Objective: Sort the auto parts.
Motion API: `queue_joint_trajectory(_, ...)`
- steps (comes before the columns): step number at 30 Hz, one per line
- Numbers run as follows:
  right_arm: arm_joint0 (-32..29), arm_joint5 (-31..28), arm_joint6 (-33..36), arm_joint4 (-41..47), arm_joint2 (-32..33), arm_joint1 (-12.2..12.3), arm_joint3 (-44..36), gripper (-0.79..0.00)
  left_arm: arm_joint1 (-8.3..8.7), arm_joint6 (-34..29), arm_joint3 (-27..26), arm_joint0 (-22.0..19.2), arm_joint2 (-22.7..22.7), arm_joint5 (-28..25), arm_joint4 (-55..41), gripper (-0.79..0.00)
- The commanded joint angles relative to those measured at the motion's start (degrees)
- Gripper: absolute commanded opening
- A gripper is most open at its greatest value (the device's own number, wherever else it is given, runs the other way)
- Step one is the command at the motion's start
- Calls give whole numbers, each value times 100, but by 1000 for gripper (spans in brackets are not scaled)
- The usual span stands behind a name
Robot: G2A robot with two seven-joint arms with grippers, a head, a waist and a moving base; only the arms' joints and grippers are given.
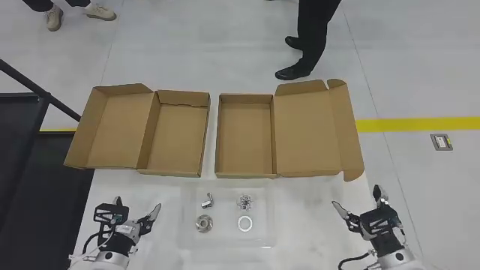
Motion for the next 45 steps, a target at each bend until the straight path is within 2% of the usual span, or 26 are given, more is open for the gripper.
queue_joint_trajectory(1, -44, -400, 46, -617, 31, 44, -509, 0, 11, 83, -145, 54, -100, -161, 27, 0)
queue_joint_trajectory(5, 35, -1332, 406, -1822, -244, 126, -1357, 0, 29, 201, -341, 138, -299, -422, 68, 0)
queue_joint_trajectory(9, 432, -2302, 998, -2750, -927, 172, -1775, 0, 40, 228, -439, 215, -487, -567, 78, 0)
queue_joint_trajectory(24, 444, -2340, 985, -2774, -956, 175, -1790, 0, 40, 227, -455, 228, -516, -592, 62, 0)
queue_joint_trajectory(28, 1176, -3396, 1174, -3368, -1814, 191, -1902, 0, 30, 232, -381, 198, -522, -582, 38, 0)
queue_joint_trajectory(33, 2317, -4344, 1691, -3021, -2696, 86, -1557, 0, 11, 380, -388, 252, -581, -512, -47, 0)
queue_joint_trajectory(37, 3300, -4829, 2807, -2037, -3437, -135, -971, 0, -7, 461, -392, 319, -624, -404, -160, 0)
queue_joint_trajectory(41, 4123, -4705, 3979, -657, -4111, -406, -331, 0, -7, 461, -392, 319, -624, -404, -160, 0)
queue_joint_trajectory(43, 4377, -4558, 4349, -202, -4274, -489, -127, 0, -7, 461, -392, 319, -624, -404, -160, 0)
queue_joint_trajectory(45, 4377, -4558, 4349, -202, -4274, -489, -127, 0, -7, 461, -392, 319, -624, -404, -160, 0)
